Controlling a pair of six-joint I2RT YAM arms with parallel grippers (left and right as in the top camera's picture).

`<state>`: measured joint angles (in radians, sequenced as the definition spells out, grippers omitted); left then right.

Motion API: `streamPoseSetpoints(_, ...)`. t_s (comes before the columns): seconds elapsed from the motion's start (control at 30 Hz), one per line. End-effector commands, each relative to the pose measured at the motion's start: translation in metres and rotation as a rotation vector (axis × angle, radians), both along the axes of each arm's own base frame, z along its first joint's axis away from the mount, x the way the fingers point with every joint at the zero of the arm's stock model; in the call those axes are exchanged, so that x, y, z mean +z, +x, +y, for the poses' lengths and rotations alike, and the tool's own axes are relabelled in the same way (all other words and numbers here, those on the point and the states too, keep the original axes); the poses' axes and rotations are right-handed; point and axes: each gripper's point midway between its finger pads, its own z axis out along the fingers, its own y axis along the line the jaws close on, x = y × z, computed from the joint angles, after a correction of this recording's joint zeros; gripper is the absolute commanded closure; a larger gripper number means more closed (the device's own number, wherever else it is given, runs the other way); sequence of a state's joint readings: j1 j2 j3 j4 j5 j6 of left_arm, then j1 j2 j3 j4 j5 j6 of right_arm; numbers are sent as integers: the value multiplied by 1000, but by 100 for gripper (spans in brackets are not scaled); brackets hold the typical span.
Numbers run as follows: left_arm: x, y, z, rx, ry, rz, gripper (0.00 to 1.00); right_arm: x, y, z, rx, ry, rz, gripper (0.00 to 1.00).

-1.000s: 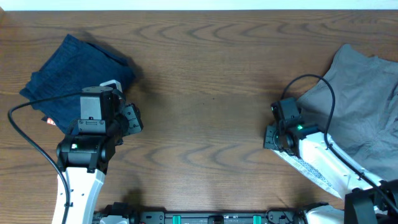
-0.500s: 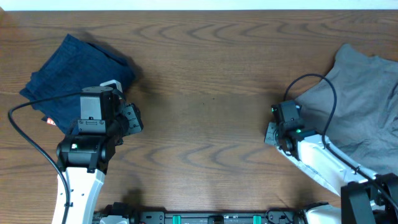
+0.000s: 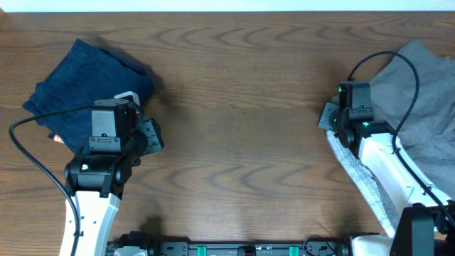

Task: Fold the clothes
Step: 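Grasp the grey shorts with the right gripper and drag them toward center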

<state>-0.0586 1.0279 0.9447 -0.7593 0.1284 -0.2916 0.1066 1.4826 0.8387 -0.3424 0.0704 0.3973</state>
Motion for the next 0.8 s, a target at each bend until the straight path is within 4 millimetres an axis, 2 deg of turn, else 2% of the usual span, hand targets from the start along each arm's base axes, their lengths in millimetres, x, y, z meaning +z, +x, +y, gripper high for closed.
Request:
streamPoseSetpoints(0.0,5,3,1,5,-4,-13,52,-1,-2,49,128,119,11,99)
streamPoseSetpoints(0.1,8,7,1,6,-6,-31,52,3,1,88,178,168,-26,99)
streamPoseSetpoints(0.17,11,11,1,6,-7,-51,52,12,6,123,232,208,-89,99)
streamPoseSetpoints(0.23,15,15,0,6,-8,-75,52,28,13,158,303,250,-183,99)
streamPoseSetpoints(0.33,19,22,0,6,-10,-104,52,62,21,206,405,315,-352,99)
streamPoseSetpoints(0.37,18,24,0,5,-9,-106,52,69,22,214,417,322,-386,97)
streamPoseSetpoints(0.4,18,26,0,5,-9,-106,51,74,22,218,417,318,-409,82)
streamPoseSetpoints(0.43,16,27,0,6,-9,-100,49,73,22,218,410,306,-412,58)
streamPoseSetpoints(0.47,13,28,0,5,-9,-90,46,70,21,217,406,295,-401,39)
streamPoseSetpoints(0.53,6,29,-3,-5,-17,-66,41,57,18,206,394,241,-354,7)
streamPoseSetpoints(0.57,3,30,-6,-15,-26,-53,40,50,16,196,384,199,-323,1)
streamPoseSetpoints(0.67,-11,33,-20,-59,-61,-4,38,28,9,156,297,93,-212,1)
streamPoseSetpoints(0.77,-25,40,-34,-102,-78,33,36,20,-1,107,192,14,-117,1)
